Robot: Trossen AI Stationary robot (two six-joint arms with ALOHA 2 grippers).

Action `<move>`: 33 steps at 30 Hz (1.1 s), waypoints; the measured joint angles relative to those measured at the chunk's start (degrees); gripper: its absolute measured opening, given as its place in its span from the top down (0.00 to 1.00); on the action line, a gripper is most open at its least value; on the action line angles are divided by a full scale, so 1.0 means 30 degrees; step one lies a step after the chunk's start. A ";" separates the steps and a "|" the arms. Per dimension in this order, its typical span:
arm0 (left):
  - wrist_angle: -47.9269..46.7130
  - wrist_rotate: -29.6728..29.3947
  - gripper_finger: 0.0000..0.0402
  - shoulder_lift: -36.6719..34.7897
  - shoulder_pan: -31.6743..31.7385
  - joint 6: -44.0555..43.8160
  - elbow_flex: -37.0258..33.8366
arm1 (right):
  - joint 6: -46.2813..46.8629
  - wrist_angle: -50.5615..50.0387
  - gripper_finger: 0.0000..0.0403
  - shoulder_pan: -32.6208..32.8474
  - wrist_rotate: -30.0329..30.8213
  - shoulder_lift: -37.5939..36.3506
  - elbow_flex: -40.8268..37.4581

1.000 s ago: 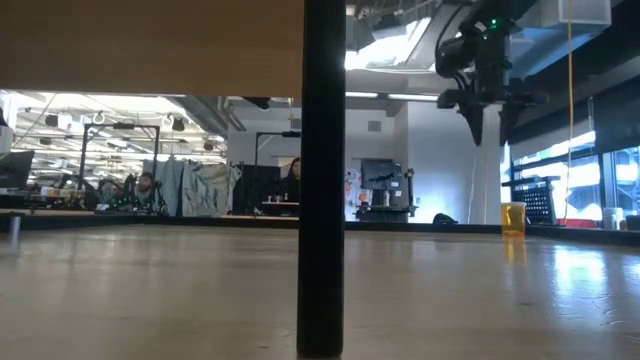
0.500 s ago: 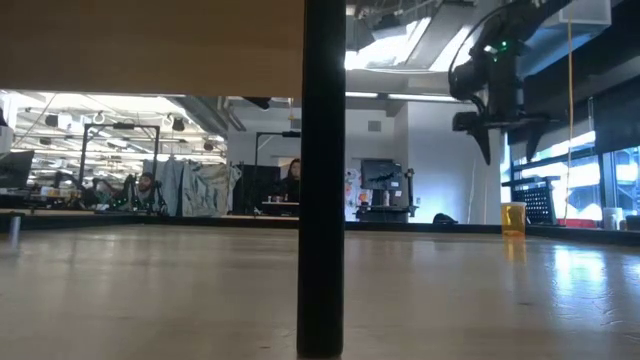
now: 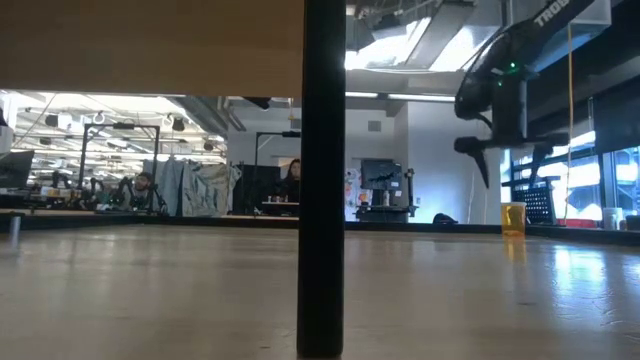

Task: Pick and place medicine bottles onto shelf by color
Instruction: Put the orange pill bottle on the shelf aligned with the other orange pill bottle

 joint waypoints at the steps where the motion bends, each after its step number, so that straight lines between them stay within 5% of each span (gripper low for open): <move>1: 0.0000 0.0000 0.44 0.0000 -0.0005 0.0001 0.0000 | 0.0173 0.0311 0.15 -0.0087 0.0000 0.0000 -0.0339; 10: 0.0117 0.0007 0.44 0.0000 -0.0006 0.0001 0.0000 | 0.2949 0.2491 0.15 -0.0982 0.0502 0.0000 -0.2039; 33: 0.0117 0.0006 0.44 0.0000 -0.0001 -0.0005 0.0000 | 0.3913 0.4129 0.15 -0.1239 0.2783 0.0185 -0.2147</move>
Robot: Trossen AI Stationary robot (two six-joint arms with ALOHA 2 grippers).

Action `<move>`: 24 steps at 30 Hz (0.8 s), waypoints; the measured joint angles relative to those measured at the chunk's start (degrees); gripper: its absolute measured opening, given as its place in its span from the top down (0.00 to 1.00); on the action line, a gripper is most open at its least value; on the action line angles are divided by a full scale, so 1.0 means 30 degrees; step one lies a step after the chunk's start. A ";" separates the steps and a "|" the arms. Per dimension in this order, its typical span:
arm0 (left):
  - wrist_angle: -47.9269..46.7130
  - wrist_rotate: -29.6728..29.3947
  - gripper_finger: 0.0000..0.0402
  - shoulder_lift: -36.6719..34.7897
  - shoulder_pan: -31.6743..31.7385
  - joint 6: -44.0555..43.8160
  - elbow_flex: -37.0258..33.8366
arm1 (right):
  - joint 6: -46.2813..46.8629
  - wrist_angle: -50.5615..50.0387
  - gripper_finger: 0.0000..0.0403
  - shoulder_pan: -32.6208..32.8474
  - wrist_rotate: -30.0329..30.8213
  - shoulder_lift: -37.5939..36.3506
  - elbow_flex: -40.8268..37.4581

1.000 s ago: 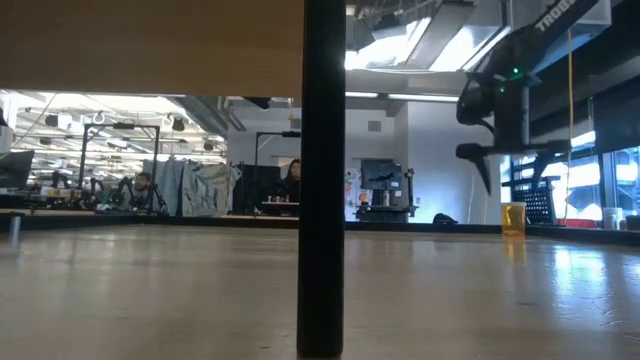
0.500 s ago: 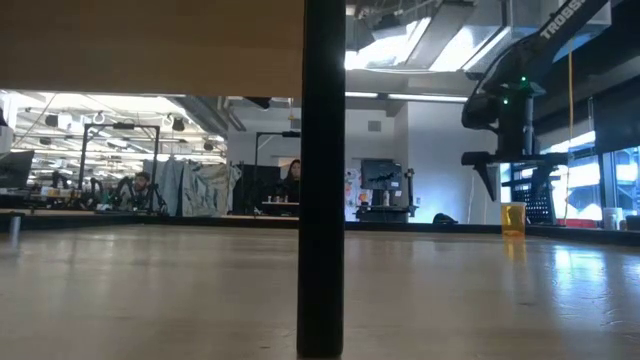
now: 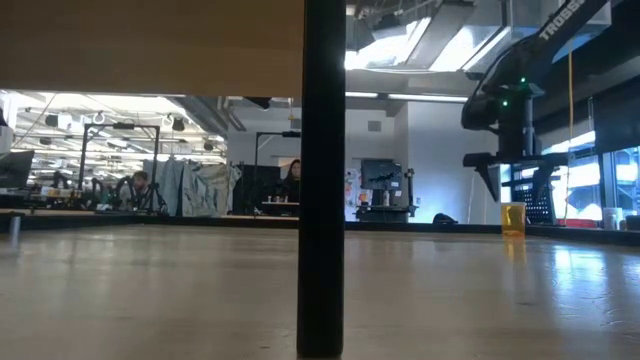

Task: Pick and place medicine bottles onto shelf by color
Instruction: Put the orange pill bottle on the shelf aligned with the other orange pill bottle

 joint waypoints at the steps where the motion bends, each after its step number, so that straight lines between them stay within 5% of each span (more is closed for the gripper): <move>1: 0.0000 0.0001 0.44 0.0000 -0.0001 0.0006 0.0000 | -0.0004 0.0041 0.15 0.0000 -0.0007 0.0152 0.0000; 18: 0.0000 -0.0005 0.44 0.0000 -0.0002 0.0002 0.0000 | -0.0007 0.0608 0.16 0.0000 -0.0087 0.0900 0.0004; 24: 0.0000 -0.0006 0.44 0.0000 0.0001 0.0001 0.0000 | -0.0146 0.0598 0.28 0.0000 -0.0120 0.0900 0.0004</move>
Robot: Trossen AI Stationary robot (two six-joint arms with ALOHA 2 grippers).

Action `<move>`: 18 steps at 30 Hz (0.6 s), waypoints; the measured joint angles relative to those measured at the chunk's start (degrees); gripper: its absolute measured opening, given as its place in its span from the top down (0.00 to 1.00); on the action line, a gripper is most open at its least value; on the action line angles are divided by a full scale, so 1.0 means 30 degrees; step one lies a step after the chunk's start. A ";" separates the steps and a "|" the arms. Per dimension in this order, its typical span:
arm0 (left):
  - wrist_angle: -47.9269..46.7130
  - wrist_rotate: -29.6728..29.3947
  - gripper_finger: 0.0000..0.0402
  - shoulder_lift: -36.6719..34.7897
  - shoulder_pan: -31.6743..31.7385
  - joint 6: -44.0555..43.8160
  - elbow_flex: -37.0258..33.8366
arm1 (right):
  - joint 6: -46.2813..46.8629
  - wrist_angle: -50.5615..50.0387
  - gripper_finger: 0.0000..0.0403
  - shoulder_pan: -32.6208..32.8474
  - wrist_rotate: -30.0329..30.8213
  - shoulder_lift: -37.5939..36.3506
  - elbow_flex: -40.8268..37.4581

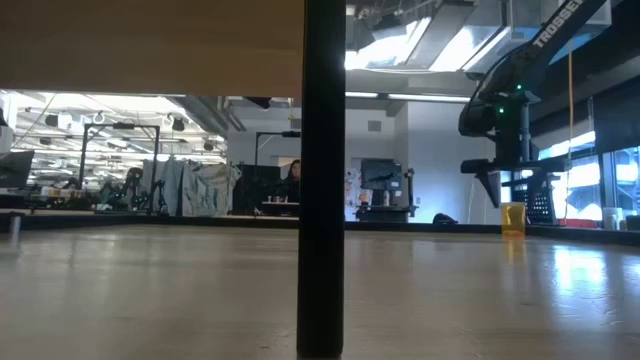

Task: Pick and place medicine bottles onto shelf by color
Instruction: Put the orange pill bottle on the shelf aligned with the other orange pill bottle

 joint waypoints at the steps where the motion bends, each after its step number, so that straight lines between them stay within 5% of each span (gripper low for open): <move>1: 0.0000 0.0007 0.44 0.0000 -0.0001 0.0005 0.0000 | -0.0014 -0.0001 0.32 0.0000 0.0003 0.0000 0.0000; 7: 0.0000 0.0000 0.44 0.0000 -0.0005 0.0005 0.0000 | -0.0073 0.0029 0.49 0.0000 -0.0004 -0.0022 0.0018; 12: 0.0000 0.0000 0.44 0.0000 -0.0007 0.0005 0.0000 | -0.0401 0.0135 0.48 0.0000 -0.0250 -0.0022 0.0018; 18: 0.0000 0.0005 0.44 0.0000 -0.0005 0.0005 0.0007 | -0.0936 0.0201 0.36 0.0003 -0.1580 -0.0022 0.0018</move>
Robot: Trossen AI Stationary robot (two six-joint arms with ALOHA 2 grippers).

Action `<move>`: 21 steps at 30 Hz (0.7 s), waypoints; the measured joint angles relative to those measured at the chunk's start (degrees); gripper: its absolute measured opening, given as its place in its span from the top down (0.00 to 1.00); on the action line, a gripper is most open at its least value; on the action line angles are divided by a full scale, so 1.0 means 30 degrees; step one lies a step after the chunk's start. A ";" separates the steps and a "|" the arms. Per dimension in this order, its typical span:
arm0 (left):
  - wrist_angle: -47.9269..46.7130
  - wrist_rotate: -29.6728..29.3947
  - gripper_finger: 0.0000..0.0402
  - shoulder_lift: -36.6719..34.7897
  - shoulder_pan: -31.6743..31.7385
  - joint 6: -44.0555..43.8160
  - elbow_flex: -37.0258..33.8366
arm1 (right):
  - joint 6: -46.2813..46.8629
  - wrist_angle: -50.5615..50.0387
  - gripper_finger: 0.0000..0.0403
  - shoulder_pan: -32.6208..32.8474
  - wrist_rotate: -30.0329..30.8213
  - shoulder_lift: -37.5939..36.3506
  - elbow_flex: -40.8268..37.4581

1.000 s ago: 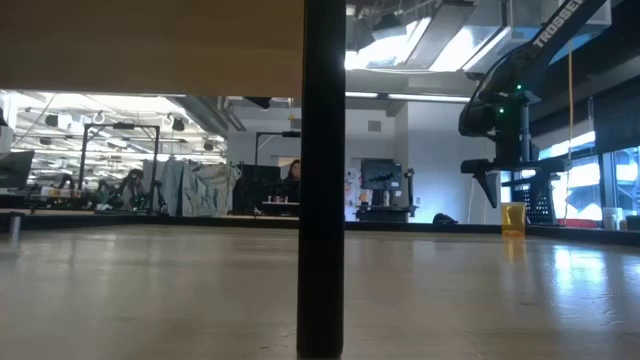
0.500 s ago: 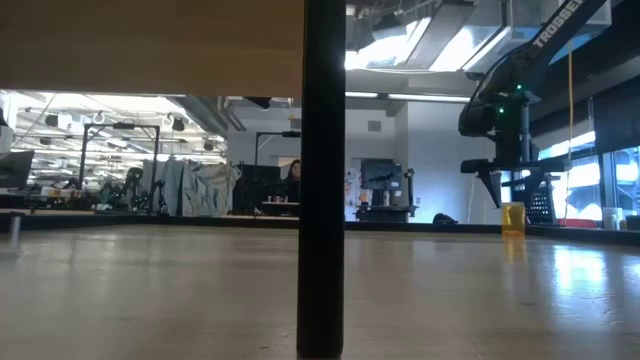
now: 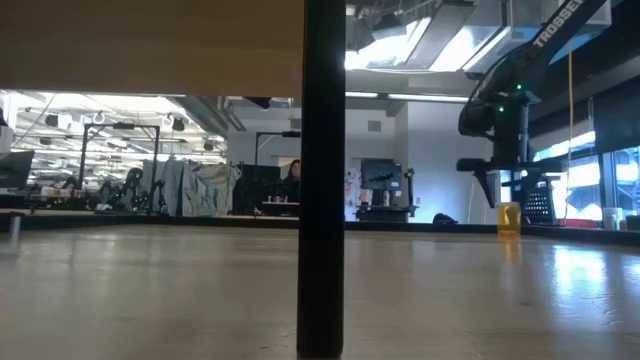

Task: Pick and place medicine bottles onto shelf by color
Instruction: Put the orange pill bottle on the shelf aligned with the other orange pill bottle

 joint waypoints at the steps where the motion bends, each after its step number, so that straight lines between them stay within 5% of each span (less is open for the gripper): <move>1: 0.0006 -0.0004 0.44 0.0000 0.0005 -0.0006 0.0000 | -0.0206 0.0002 0.36 0.0005 -0.0266 0.0000 0.0000; 7: 0.0000 -0.0002 0.44 0.0000 0.0000 0.0000 0.0000 | -0.2163 -0.0057 0.46 0.0046 -0.1697 0.0000 0.0000; 14: 0.0007 -0.0005 0.44 0.0000 -0.0002 0.0000 0.0000 | -0.1889 -0.0056 0.63 0.0056 -0.1069 -0.0006 0.0000; 21: 0.0000 -0.0005 0.44 -0.0006 0.0005 0.0000 0.0000 | -0.1862 0.0714 0.66 0.0063 -0.2047 -0.0004 0.0000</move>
